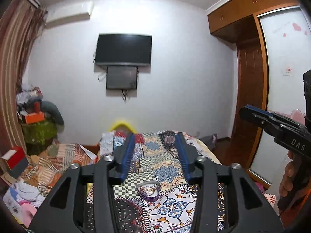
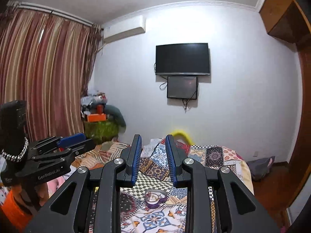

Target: Organize jewelry

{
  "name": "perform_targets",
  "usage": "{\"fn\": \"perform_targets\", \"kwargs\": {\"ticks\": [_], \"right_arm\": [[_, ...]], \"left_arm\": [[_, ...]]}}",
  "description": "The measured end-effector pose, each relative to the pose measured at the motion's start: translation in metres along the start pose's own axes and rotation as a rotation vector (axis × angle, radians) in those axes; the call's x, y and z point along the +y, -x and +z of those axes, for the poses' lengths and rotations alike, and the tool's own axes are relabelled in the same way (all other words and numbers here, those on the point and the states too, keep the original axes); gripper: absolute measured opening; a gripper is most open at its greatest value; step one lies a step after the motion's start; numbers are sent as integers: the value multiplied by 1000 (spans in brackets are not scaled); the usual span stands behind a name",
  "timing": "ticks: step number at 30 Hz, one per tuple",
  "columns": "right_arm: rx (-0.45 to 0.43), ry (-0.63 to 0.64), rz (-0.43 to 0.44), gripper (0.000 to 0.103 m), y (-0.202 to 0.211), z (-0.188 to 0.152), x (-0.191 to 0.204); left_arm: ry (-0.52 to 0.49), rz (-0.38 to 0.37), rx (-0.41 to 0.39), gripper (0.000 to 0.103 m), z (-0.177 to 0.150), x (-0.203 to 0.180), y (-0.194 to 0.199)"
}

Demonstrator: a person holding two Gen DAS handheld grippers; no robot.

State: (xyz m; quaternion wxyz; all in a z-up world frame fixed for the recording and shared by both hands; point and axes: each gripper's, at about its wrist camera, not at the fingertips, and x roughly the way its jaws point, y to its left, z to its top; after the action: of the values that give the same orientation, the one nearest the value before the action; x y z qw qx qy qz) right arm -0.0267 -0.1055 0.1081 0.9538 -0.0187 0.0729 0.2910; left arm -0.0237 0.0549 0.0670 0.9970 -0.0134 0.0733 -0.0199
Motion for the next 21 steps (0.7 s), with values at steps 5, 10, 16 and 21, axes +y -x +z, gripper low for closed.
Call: {"fn": "perform_targets", "kwargs": {"ticks": [5,10,16,21], "right_arm": [[-34,-47,-60,82,11,-13,4],[-41,-27,-143,102,19,-19,14],[-27,-34,-155,103,23,-21,12],[-13,-45,-150,103,38,-33,9]], "left_arm": [[6,37,-76,97,-9,-11,32],[-17,91,-82,99,-16,-19,44],[7,77,-72,101,-23,-23,52],[17,73,-64,101,-25,-21,52]]}}
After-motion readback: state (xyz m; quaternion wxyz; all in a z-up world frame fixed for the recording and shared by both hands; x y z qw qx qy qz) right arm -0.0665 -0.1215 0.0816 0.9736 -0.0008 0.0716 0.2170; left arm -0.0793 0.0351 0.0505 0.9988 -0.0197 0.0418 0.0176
